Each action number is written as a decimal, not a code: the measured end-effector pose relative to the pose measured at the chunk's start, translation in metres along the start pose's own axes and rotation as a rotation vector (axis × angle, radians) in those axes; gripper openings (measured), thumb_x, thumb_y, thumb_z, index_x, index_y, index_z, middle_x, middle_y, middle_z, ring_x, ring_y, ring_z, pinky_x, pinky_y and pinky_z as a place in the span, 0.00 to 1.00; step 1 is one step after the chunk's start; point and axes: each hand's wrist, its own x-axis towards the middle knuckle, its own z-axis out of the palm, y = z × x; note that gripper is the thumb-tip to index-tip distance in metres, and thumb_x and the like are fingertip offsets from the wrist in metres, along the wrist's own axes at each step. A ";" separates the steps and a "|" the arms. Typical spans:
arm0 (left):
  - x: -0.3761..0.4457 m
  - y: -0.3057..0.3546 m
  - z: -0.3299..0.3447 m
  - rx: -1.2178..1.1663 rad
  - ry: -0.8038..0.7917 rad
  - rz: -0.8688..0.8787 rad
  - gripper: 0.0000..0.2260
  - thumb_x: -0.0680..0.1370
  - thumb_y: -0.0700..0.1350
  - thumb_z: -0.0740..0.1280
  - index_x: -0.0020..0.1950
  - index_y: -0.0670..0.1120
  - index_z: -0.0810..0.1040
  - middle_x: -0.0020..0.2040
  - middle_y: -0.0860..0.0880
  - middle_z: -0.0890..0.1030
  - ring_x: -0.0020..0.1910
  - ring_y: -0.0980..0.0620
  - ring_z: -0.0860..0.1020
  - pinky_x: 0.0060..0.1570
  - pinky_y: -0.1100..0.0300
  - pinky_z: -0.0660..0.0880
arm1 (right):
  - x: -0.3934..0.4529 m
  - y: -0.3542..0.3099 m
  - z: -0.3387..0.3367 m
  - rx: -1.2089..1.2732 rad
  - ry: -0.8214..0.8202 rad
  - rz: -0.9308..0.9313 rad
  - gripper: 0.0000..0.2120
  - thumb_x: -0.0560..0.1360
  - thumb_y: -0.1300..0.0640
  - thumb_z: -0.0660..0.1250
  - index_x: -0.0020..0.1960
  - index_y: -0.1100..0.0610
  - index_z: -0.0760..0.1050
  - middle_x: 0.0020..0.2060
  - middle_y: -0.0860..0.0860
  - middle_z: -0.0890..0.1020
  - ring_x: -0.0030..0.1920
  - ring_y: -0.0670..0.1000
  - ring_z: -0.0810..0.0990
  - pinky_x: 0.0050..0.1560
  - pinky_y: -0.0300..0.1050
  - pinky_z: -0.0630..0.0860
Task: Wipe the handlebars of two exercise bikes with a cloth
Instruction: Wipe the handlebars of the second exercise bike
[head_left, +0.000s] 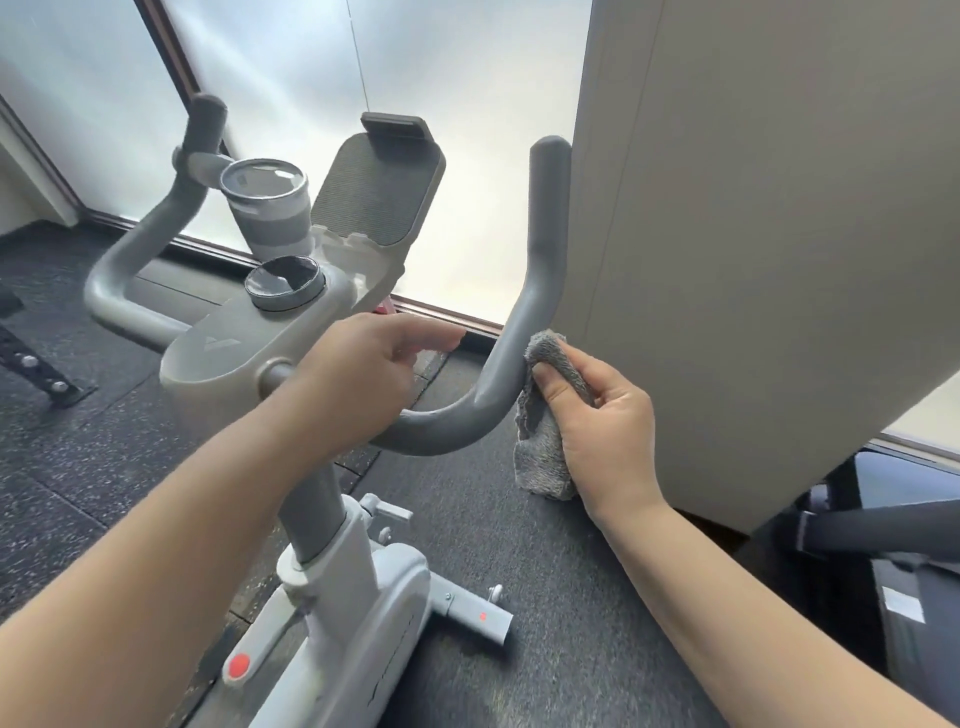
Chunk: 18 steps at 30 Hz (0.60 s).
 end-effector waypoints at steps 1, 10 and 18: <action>-0.006 -0.001 -0.002 0.006 0.016 -0.009 0.20 0.79 0.34 0.59 0.54 0.58 0.81 0.41 0.59 0.79 0.26 0.68 0.72 0.27 0.77 0.65 | -0.003 0.000 0.001 0.008 -0.001 0.002 0.11 0.73 0.59 0.72 0.49 0.44 0.82 0.48 0.49 0.85 0.49 0.45 0.83 0.54 0.41 0.77; -0.029 -0.022 -0.042 0.025 0.221 -0.132 0.17 0.79 0.38 0.61 0.54 0.59 0.81 0.35 0.65 0.73 0.27 0.70 0.73 0.28 0.77 0.65 | -0.019 -0.001 0.011 -0.005 0.066 0.011 0.10 0.73 0.58 0.72 0.51 0.45 0.81 0.51 0.52 0.84 0.51 0.46 0.83 0.57 0.41 0.77; -0.035 -0.063 -0.057 0.182 0.178 -0.019 0.16 0.78 0.39 0.64 0.60 0.56 0.79 0.55 0.60 0.74 0.64 0.55 0.69 0.65 0.65 0.59 | -0.048 -0.002 0.030 0.037 0.177 -0.018 0.09 0.74 0.63 0.70 0.50 0.50 0.80 0.47 0.56 0.82 0.34 0.36 0.80 0.36 0.28 0.74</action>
